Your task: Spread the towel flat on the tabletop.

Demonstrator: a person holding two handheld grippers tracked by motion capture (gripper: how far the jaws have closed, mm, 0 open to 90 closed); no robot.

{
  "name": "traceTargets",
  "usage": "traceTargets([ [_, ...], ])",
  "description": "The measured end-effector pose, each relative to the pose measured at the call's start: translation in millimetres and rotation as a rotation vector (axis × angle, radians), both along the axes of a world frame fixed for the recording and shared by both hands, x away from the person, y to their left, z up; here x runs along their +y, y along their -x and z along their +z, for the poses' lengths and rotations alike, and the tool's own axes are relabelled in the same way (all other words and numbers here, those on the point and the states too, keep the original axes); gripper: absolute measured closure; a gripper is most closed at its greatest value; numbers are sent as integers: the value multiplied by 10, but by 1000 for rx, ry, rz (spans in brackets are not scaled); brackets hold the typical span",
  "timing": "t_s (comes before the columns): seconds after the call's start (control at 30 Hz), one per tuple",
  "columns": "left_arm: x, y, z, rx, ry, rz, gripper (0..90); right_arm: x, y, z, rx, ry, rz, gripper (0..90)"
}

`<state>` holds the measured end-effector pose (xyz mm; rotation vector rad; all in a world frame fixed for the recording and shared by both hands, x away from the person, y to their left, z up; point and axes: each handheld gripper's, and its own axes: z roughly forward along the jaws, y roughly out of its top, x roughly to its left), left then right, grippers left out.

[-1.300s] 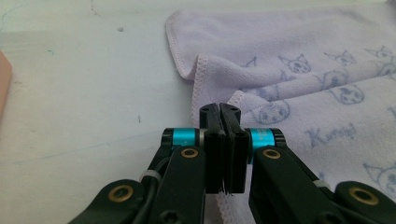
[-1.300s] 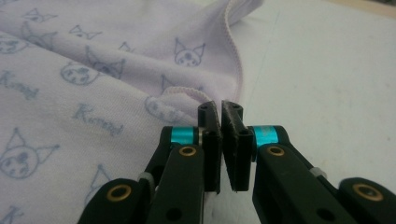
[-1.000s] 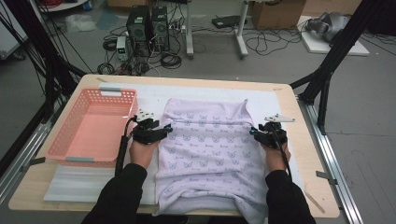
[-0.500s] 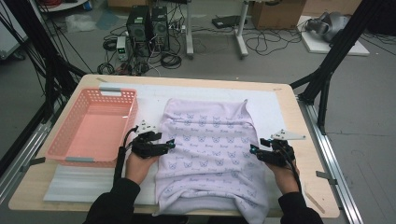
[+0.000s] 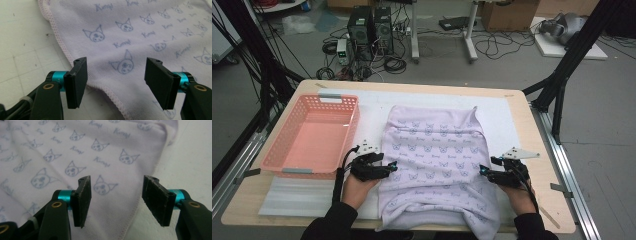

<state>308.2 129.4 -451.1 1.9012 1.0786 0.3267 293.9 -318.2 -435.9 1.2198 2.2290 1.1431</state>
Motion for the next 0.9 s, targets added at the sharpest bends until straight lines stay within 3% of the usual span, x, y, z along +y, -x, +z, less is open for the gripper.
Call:
traceTargets([
  [0.17,-28,61,0,-23,-69,-21,419,16,-2,-89,68,47,9,462],
  [0.23,-36,68,1,-39,-110,-41,665,31,-1,-95,53,75,6,582],
  [0.27,-21,54,4,-37,-111,-44,755,33,-6,-87,58,84,7,689],
  [0.3,-1,22,6,-20,-96,-47,839,39,-11,-82,61,84,9,852],
  [0.43,-14,-112,39,-36,-127,17,857,73,-80,-71,55,95,14,884],
  [0.57,-46,-250,66,-47,-108,87,858,73,-204,-79,35,93,-12,887],
  [0.7,-109,-391,139,-92,-105,150,858,35,-352,-91,-2,81,-65,890],
  [0.9,-110,-666,119,-73,-67,212,858,47,-586,-104,-26,80,-106,890],
])
